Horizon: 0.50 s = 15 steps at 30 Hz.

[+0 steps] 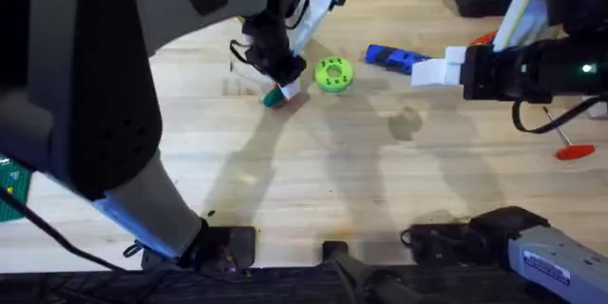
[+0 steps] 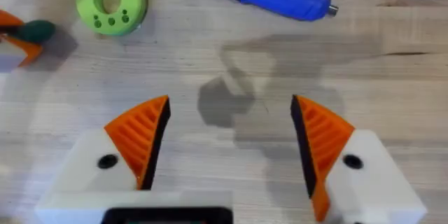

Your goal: Pick up the gripper from the table and insert it into the empty holder that is missing its gripper. Then pick up a screw, insert it into the mounting hole, and use the screwdriver to tighten it. Finally, clean up the table by picking up the vegetable and placing it into the bucket.

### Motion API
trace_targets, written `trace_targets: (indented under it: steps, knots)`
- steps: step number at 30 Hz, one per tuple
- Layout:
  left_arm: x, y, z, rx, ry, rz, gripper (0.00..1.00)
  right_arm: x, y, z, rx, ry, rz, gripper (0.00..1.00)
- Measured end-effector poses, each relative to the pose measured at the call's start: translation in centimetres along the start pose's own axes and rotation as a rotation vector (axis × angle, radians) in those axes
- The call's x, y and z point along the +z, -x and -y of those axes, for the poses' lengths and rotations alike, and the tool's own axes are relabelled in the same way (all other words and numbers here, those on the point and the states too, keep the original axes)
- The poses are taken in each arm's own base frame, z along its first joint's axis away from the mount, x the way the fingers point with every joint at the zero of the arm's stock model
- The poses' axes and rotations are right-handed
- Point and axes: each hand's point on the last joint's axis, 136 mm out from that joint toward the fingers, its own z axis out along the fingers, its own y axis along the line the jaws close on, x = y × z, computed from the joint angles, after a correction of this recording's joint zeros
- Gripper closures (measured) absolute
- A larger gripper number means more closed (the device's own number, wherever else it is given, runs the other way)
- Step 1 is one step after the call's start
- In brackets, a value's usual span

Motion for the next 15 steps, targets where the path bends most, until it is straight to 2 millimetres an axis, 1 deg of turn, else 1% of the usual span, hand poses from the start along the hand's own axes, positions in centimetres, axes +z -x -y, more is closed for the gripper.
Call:
trace_targets:
  steps: [1,3,6,8,10,12,15]
  knots:
    - [-0.6,0.2,0.0,-0.006,-0.003,0.000,0.976,0.0,0.0,0.0,0.000,0.000,0.000,0.028]
    - [-2.2,1.4,-0.2,-0.013,0.004,0.030,0.976,0.0,0.0,0.0,0.000,0.000,0.000,0.027]
    - [-5.6,4.1,-0.9,-0.015,0.028,0.118,0.976,0.0,0.0,0.0,0.000,0.000,0.000,0.026]
    - [-8.2,6.0,-1.5,-0.015,0.055,0.192,0.976,0.0,0.0,0.0,0.000,0.000,0.000,0.026]
    - [-10.6,7.4,-2.3,-0.019,0.086,0.256,0.976,0.0,0.0,0.0,0.000,0.000,0.000,0.026]
    - [-12.8,8.7,-3.6,-0.032,0.130,0.321,0.976,0.0,0.0,0.0,0.000,0.000,0.000,0.026]
    - [-14.9,9.7,-6.4,-0.075,0.192,0.406,0.976,0.0,0.0,0.0,0.000,0.000,0.000,0.026]
